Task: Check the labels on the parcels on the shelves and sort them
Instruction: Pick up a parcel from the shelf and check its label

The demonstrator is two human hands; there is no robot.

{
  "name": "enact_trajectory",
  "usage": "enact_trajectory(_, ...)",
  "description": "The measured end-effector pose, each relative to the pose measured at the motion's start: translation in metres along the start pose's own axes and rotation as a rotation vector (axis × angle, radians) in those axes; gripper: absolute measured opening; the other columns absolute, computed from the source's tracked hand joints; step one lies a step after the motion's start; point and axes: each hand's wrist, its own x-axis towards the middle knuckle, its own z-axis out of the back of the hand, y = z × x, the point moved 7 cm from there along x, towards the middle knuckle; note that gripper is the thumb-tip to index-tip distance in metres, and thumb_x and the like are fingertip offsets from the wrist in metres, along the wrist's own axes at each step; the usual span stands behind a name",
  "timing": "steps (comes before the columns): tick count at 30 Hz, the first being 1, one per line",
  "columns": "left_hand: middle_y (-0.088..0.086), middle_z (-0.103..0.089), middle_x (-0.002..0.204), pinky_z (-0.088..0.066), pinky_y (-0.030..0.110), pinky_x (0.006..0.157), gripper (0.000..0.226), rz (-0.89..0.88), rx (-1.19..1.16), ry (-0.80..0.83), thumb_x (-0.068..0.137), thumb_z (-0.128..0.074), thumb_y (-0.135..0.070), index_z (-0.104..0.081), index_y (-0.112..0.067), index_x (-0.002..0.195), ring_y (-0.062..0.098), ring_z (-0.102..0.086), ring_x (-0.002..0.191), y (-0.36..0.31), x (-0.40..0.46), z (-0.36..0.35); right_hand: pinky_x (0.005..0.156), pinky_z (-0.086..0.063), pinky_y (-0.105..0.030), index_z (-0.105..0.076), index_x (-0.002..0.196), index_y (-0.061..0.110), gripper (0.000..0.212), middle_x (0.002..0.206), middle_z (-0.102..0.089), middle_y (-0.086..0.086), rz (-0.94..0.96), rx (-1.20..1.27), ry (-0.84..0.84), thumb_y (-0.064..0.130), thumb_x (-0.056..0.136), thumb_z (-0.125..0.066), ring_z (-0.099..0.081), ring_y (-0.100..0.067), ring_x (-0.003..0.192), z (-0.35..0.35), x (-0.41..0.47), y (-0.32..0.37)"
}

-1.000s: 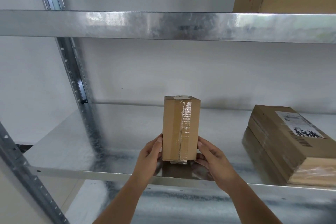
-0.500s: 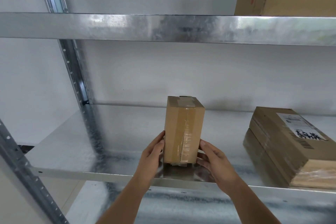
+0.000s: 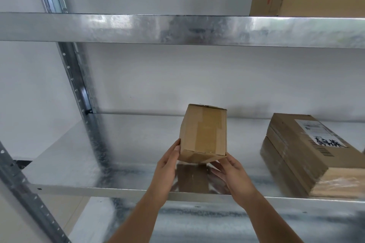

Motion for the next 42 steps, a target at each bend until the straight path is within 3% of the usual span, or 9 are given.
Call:
enact_trajectory(5,-0.007,-0.062,0.142,-0.045,0.041,0.114,0.038,-0.041,-0.028,0.038,0.104,-0.044,-0.044,-0.055,-0.044,0.140,0.018,-0.058,0.131,0.005,0.007,-0.001,0.103,-0.054,-0.043,-0.063,0.132,0.033,0.033,0.123,-0.073,0.003,-0.021,-0.051,0.007,0.033,0.104,-0.048,-0.068,-0.020,0.117,0.001,0.001,-0.003)
enact_trajectory(8,-0.011,-0.062,0.140,-0.052,0.022,0.098,0.043,-0.050,0.000,0.049,0.106,-0.041,-0.045,-0.051,-0.038,0.147,0.012,-0.058,0.129,0.008,0.010,0.000,0.104,-0.053,-0.041,-0.062,0.136,0.033,0.035,0.126,-0.072,0.001,-0.030,-0.059,0.021,0.034,0.104,-0.046,-0.067,-0.020,0.119,-0.001,0.001,-0.004)
enact_trajectory(15,-0.012,-0.062,0.138,-0.053,0.016,0.091,0.043,-0.045,0.006,0.064,0.106,-0.039,-0.046,-0.050,-0.038,0.147,0.009,-0.059,0.128,0.011,0.014,0.003,0.104,-0.054,-0.041,-0.062,0.137,0.033,0.036,0.125,-0.072,0.002,-0.036,-0.087,0.014,0.036,0.104,-0.047,-0.067,-0.020,0.118,0.000,0.003,-0.006)
enact_trajectory(22,-0.012,-0.066,0.134,-0.056,0.018,0.089,0.039,-0.030,-0.034,0.054,0.107,-0.042,-0.041,-0.054,-0.037,0.143,0.009,-0.062,0.124,0.010,0.012,0.003,0.104,-0.054,-0.038,-0.063,0.134,0.033,0.035,0.125,-0.072,0.002,-0.028,-0.087,0.015,0.036,0.104,-0.046,-0.068,-0.018,0.117,-0.001,0.000,-0.004)
enact_trajectory(28,-0.012,-0.069,0.130,-0.052,0.043,0.107,0.037,-0.003,-0.061,0.040,0.105,-0.045,-0.043,-0.057,-0.040,0.140,0.012,-0.064,0.123,0.009,0.009,0.003,0.098,-0.056,-0.034,-0.062,0.134,0.034,0.034,0.121,-0.074,0.002,-0.043,-0.066,0.008,0.034,0.104,-0.046,-0.070,-0.016,0.113,-0.002,-0.002,-0.002)
enact_trajectory(31,-0.010,-0.067,0.133,-0.049,0.043,0.110,0.038,-0.006,-0.058,0.043,0.106,-0.044,-0.042,-0.056,-0.038,0.142,0.012,-0.063,0.124,0.009,0.009,0.003,0.101,-0.055,-0.041,-0.061,0.136,0.033,0.035,0.124,-0.072,-0.001,-0.065,-0.076,0.000,0.035,0.104,-0.046,-0.069,-0.021,0.114,-0.002,-0.002,-0.003)
enact_trajectory(37,-0.011,-0.060,0.140,-0.045,0.045,0.113,0.040,-0.002,0.005,0.022,0.102,-0.042,-0.055,-0.054,-0.047,0.139,0.016,-0.056,0.131,0.006,0.006,0.001,0.104,-0.053,-0.038,-0.059,0.136,0.028,0.034,0.131,-0.068,-0.004,-0.085,-0.037,-0.003,0.033,0.107,-0.041,-0.066,-0.021,0.119,0.000,0.002,-0.005)
enact_trajectory(40,-0.013,-0.061,0.133,-0.045,0.048,0.113,0.033,0.026,-0.017,-0.023,0.100,-0.044,-0.063,-0.063,-0.050,0.124,0.016,-0.054,0.130,0.002,0.006,0.003,0.112,-0.047,-0.044,-0.057,0.135,0.028,0.034,0.138,-0.062,-0.003,-0.079,-0.078,-0.025,0.035,0.108,-0.039,-0.059,-0.025,0.129,-0.001,0.000,-0.001)
enact_trajectory(42,-0.015,-0.068,0.112,-0.049,0.046,0.108,0.028,0.022,-0.051,-0.045,0.102,-0.045,-0.058,-0.068,-0.044,0.106,0.015,-0.062,0.116,-0.004,0.007,0.002,0.116,-0.041,-0.047,-0.055,0.137,0.030,0.035,0.143,-0.056,0.001,-0.056,-0.153,-0.041,0.040,0.107,-0.040,-0.052,-0.027,0.135,-0.003,0.000,0.005)
